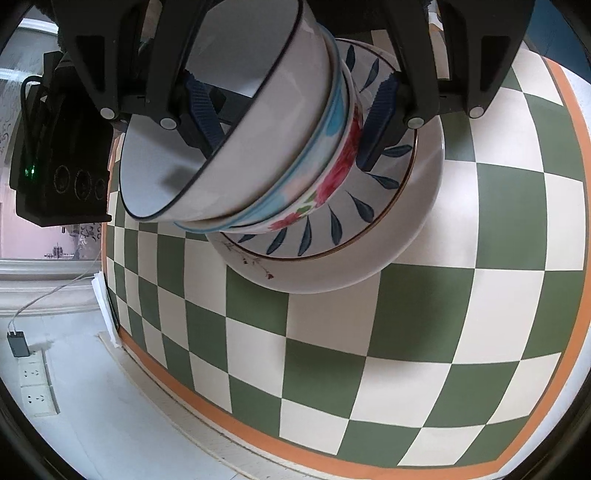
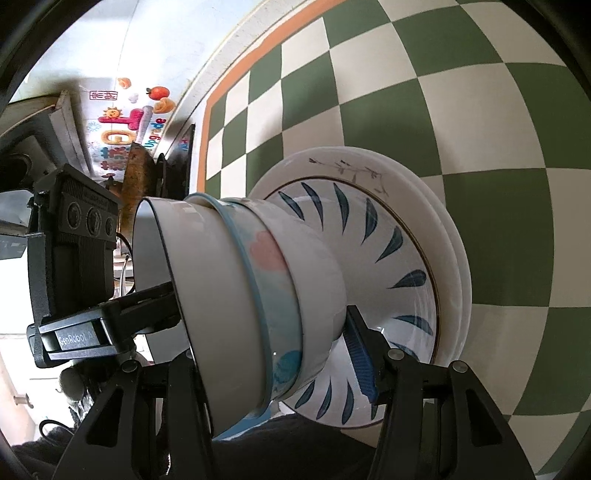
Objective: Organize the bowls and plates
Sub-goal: 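Carry the bowl stack with both grippers over the plate stack, then lower the bowl stack onto the plates and open both grippers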
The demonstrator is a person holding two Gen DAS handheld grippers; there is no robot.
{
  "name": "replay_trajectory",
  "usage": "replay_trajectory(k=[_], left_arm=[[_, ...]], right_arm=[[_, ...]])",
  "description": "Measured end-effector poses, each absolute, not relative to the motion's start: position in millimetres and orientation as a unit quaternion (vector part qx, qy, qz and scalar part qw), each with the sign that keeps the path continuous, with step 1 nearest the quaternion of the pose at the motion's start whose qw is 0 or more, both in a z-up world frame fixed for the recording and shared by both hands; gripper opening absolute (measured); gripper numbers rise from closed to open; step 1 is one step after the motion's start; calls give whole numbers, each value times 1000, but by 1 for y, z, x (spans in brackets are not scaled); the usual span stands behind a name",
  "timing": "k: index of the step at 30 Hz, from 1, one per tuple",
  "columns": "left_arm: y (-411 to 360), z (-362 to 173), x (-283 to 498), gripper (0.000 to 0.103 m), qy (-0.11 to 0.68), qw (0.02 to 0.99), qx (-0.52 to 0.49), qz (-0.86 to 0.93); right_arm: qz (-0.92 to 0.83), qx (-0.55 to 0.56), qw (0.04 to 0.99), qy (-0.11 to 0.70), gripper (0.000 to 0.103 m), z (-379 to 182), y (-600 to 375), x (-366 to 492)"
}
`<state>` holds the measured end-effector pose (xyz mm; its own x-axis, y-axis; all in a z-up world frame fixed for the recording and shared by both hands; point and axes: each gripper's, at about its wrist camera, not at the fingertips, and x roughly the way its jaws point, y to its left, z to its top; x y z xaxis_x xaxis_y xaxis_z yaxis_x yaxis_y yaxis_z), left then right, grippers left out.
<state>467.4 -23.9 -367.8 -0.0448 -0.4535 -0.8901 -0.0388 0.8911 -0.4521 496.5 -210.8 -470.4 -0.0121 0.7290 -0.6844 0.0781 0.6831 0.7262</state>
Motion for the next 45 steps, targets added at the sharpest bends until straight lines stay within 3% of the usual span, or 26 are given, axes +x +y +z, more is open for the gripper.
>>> replay_trajectory(k=[17,24,45], left_arm=[[-27,-377,464,69,708,666,-178,-153],[-32,-364,461,67,698,688,-134,-144],[-18,-294,422,69,630,771,-36,-83]], right_arm=[[243,293,631,676,55,-474,-217,495],[230,274,636,684,56,-469,-210,495],[163,169,734,637,57,-376,-213,461]])
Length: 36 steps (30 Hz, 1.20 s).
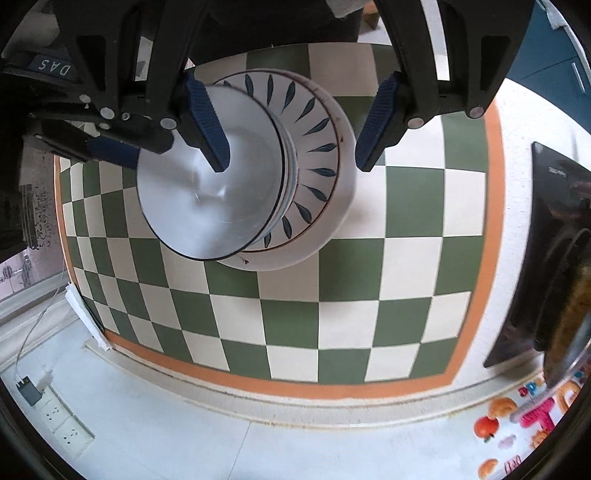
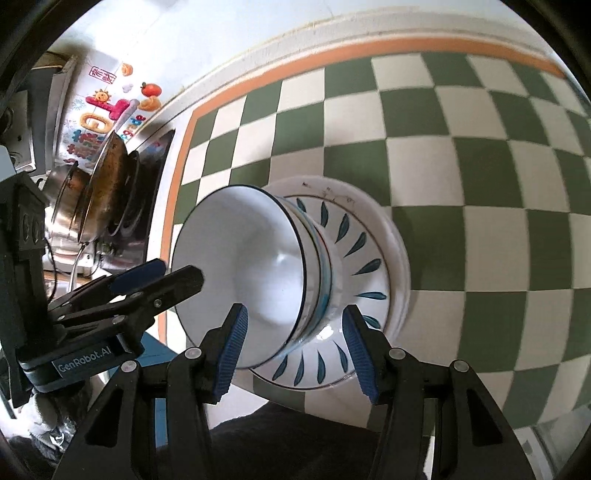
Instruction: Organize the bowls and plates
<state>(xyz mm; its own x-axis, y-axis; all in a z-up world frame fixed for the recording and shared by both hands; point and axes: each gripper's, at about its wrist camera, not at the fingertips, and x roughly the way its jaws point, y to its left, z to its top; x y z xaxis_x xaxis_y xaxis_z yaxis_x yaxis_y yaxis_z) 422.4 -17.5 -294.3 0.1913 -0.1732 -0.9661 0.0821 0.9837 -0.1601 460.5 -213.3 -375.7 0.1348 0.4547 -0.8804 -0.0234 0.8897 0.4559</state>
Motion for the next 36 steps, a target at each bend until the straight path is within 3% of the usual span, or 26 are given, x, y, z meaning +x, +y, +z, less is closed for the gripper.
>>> replay_trajectory(k=[4,6,8,11,27,36], left_arm=[[-17,-278,411,74,609,788,-29,-80],[-17,-270,406,90,600,796,-23,-75],[-16,-259,398,95,582,810,-21,-68],[-13,-245,390,97,561,825,-24,-59],[-22,-152,303,103,439,897,-41,-31],[-34,-117,234,103,414,909,-44,-15]], right_arm=[[137,142,759,621,61,-352,-213,444],[129,142,766,614,70,-342,-215,436],[124,140,776,602,84,-330,-216,428],[101,119,799,580,91,-310,-218,417],[82,87,869,479,99,-214,-241,325],[76,69,892,441,100,-166,-254,246]])
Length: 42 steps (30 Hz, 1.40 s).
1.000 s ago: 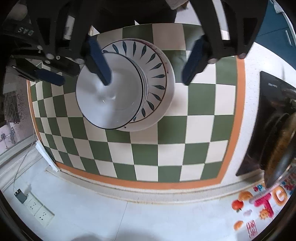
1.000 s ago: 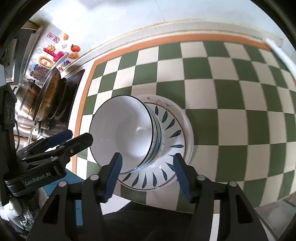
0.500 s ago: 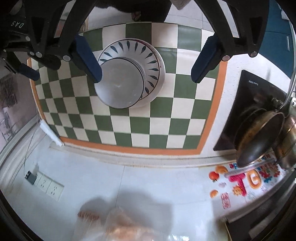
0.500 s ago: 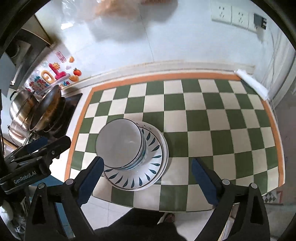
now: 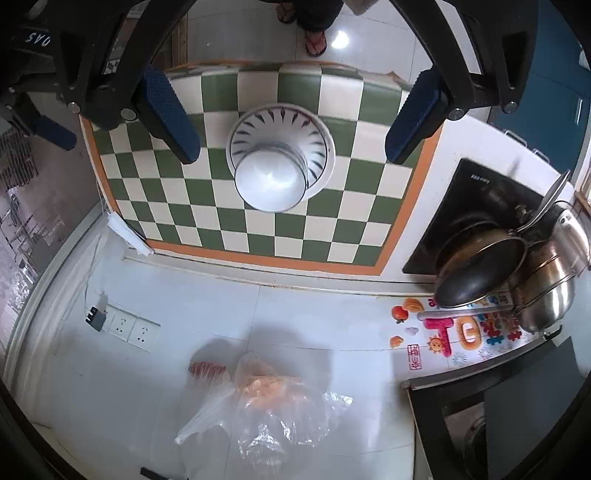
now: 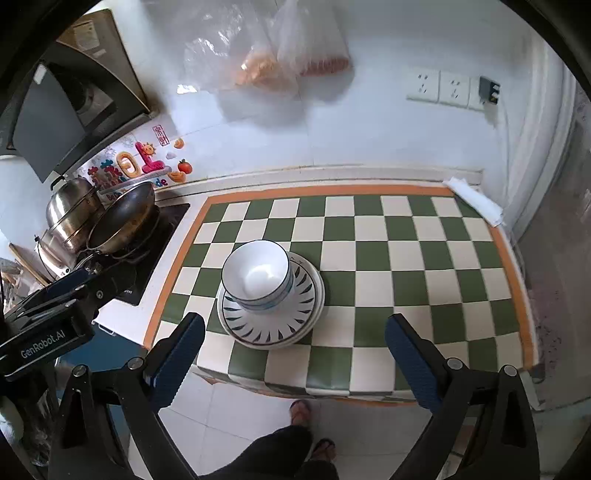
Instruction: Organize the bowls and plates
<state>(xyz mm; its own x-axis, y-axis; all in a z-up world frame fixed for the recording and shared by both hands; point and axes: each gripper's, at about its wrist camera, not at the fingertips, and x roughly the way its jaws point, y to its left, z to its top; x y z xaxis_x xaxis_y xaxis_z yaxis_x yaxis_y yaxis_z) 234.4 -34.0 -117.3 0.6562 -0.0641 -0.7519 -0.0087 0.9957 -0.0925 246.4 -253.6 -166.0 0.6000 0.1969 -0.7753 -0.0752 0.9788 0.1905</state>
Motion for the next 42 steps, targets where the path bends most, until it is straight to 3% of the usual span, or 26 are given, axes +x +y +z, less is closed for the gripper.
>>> replay_trajectory(k=[20,42], left_arm=[[-4,-74,92,103,387,922,-9,-10],[21,-66,35,103,375,927,-16,-12]], right_arm=[[54,88,918,384,101,-105,-227,91],[33,68,926,370,101,-88,-201,23]])
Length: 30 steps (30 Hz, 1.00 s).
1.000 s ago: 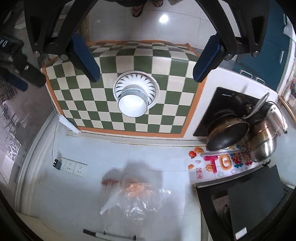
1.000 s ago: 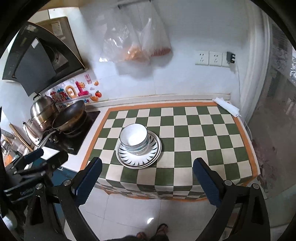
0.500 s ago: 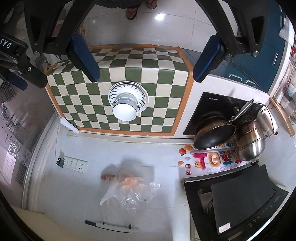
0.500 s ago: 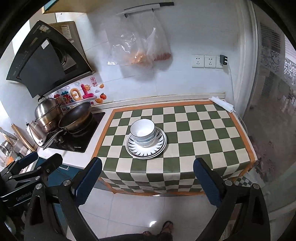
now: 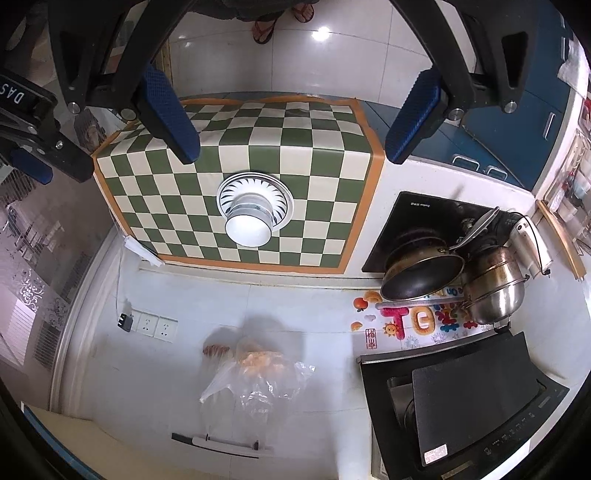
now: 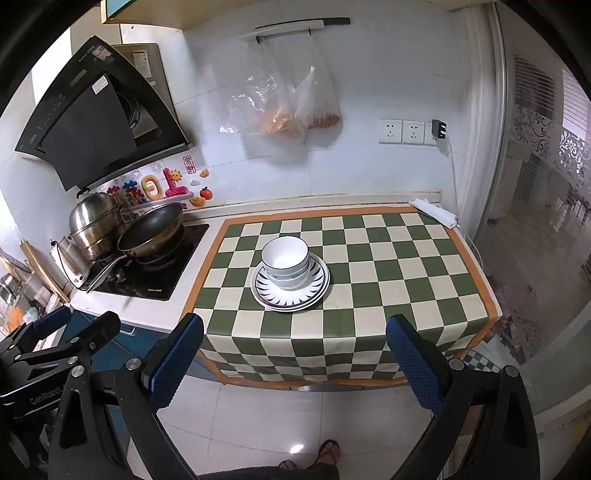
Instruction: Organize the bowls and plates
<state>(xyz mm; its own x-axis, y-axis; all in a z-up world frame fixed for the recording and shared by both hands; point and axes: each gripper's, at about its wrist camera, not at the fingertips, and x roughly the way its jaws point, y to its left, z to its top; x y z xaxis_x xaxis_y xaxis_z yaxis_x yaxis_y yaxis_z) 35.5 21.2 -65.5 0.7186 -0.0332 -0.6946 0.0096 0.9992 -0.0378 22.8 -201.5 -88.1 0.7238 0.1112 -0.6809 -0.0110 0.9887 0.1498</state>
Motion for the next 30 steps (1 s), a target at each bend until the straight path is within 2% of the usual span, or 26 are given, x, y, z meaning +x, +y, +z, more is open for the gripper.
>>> replay_trajectory(k=[30], left_arm=[[26,-62,27,103,373,927,-12,-22]], right_arm=[[21,73,924,374,101,-95,-201,8]])
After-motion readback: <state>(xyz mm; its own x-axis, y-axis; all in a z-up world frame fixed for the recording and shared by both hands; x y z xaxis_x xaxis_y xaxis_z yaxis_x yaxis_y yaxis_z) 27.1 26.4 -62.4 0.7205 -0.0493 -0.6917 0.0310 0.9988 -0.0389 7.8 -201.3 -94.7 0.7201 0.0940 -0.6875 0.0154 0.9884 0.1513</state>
